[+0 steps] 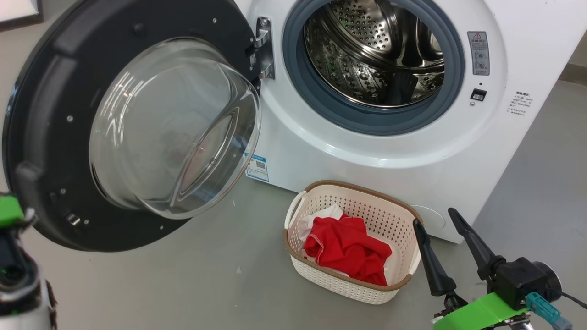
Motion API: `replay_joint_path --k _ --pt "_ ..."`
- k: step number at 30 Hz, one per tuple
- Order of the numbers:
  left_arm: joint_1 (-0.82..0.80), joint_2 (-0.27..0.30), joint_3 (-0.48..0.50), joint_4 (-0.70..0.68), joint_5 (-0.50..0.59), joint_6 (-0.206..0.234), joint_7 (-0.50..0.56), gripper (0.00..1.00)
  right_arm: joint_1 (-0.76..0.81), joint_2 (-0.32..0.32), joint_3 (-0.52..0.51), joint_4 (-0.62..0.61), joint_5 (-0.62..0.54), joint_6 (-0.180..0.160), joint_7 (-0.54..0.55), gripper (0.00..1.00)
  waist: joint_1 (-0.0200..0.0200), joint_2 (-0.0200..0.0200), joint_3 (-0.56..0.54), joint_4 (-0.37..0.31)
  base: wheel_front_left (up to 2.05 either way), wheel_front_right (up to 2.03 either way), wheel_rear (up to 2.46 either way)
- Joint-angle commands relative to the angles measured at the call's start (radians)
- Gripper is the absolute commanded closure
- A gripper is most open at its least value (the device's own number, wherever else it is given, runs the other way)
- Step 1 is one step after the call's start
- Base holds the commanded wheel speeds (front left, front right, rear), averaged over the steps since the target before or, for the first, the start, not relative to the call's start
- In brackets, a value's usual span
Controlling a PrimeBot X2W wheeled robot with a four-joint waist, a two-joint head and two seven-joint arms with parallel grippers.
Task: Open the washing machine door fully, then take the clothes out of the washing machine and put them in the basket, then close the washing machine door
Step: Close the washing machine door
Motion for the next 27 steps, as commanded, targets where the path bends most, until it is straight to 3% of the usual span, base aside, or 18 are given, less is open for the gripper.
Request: replay_joint_path --k 1,20,27 --pt "-0.058 0.042 0.041 0.005 -0.013 -0.008 0.010 1.00 -0.027 -0.010 0.016 -0.031 -0.004 0.006 0.002 0.00 0.0000 0.0000 -0.001 0.000 0.00 0.00 0.00" --pt "-0.421 0.187 0.147 0.747 -0.177 0.039 0.154 1.00 -0.042 -0.010 0.037 -0.034 -0.008 0.006 0.012 0.00 0.0000 0.0000 0.009 -0.053 0.00 0.00 0.00" --pt "-0.456 0.227 0.113 0.877 -0.186 0.001 0.274 1.00 -0.039 -0.010 0.036 -0.044 -0.014 0.006 0.020 0.00 0.0000 0.0000 0.016 -0.077 0.00 0.00 0.00"
